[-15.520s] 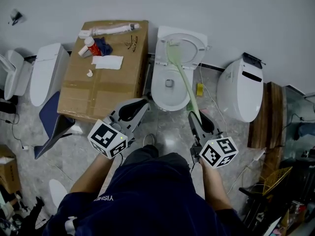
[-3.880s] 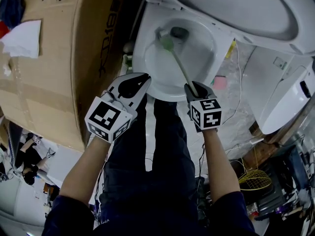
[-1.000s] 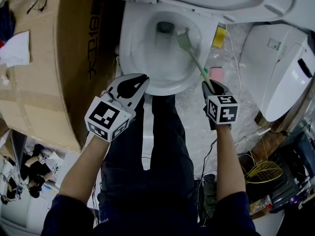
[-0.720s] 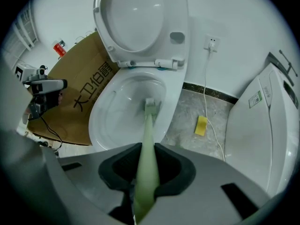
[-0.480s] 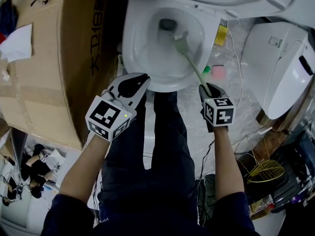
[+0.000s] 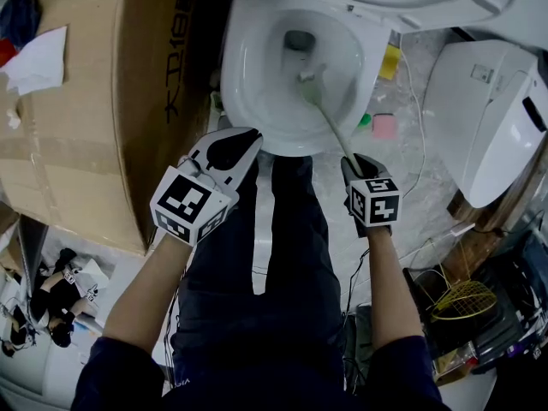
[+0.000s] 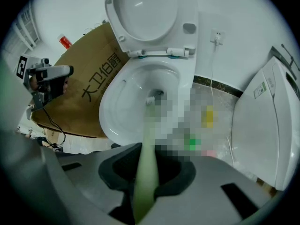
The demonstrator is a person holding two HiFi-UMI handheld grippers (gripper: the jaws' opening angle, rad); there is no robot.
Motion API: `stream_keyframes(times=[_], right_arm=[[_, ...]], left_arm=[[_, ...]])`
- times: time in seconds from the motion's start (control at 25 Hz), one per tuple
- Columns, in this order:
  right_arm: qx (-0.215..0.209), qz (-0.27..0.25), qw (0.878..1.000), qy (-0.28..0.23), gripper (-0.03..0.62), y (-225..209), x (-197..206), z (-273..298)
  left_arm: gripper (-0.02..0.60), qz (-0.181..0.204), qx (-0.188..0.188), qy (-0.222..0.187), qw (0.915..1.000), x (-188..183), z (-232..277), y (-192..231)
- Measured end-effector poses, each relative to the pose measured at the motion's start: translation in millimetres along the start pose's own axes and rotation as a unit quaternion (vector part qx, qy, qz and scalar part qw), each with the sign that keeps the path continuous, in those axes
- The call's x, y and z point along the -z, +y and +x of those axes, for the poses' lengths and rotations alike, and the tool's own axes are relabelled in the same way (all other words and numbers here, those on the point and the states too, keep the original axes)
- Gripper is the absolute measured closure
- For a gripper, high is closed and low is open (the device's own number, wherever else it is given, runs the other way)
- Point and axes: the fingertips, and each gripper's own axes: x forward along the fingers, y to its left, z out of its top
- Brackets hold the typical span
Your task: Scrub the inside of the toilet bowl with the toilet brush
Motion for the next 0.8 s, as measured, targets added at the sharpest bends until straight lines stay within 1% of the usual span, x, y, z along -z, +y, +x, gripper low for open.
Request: stream_keyframes(times=[0.4, 0.8], right_arm=[[-0.025, -0.009, 1.000, 0.005, 0.508, 34.4, 10.1, 8.6], [-0.047, -0.022, 0.999, 0.000, 0.508, 57.1, -1.9, 13.3]], left_arm=[[0.537, -0.003, -0.002, -0.006, 1.0000, 3.8, -8.8, -4.0], [0.537, -0.009, -0.005, -0.012, 0.9999, -1.8, -13.0, 0.8]])
